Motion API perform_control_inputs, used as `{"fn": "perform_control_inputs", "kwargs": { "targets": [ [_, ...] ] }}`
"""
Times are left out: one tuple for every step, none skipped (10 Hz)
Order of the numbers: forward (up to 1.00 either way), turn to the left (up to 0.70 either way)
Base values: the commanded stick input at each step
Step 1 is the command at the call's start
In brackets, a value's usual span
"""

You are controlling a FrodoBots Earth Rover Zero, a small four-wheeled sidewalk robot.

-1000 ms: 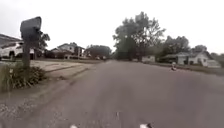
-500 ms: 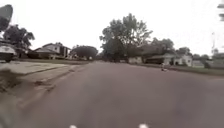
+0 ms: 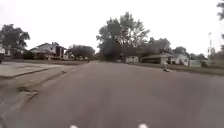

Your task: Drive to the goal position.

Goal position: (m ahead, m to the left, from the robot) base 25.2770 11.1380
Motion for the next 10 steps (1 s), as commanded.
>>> {"fn": "perform_control_inputs", "kwargs": {
  "targets": [
    [1.0, -0.4],
    [1.0, -0.4],
    [1.0, -0.38],
    [1.0, -0.31],
    [1.0, -0.17],
    [1.0, -0.06],
    [1.0, -0.03],
    [1.0, 0.0],
    [1.0, 0.0],
    [1.0, 0.0]
  ]
}}
